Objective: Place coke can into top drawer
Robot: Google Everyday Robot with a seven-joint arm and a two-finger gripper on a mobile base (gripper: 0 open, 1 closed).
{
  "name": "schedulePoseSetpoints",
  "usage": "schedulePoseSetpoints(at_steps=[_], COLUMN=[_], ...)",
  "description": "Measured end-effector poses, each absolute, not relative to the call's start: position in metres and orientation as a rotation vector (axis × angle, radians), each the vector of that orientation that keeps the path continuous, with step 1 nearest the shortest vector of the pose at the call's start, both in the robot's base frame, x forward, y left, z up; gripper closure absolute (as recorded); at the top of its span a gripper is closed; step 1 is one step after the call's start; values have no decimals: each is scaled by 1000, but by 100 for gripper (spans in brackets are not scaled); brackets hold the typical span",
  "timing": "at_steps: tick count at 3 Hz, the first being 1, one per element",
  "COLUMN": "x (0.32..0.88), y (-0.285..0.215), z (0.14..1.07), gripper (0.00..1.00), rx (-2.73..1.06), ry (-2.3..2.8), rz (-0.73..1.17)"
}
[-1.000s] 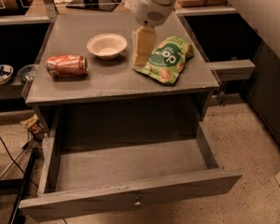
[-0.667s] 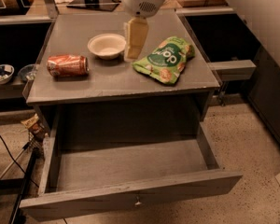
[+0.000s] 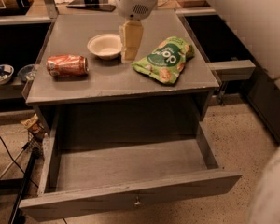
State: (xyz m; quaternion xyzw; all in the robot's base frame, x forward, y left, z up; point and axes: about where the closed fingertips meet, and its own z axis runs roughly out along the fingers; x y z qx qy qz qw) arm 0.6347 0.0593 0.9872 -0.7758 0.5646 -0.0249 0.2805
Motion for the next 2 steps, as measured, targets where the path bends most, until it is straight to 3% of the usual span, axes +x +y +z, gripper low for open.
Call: schedulePoseSetpoints(at_steps=[2], x=[643], y=[88], z=[981], gripper=[0], rx=[-2203], ry=[1445], rz=[-24])
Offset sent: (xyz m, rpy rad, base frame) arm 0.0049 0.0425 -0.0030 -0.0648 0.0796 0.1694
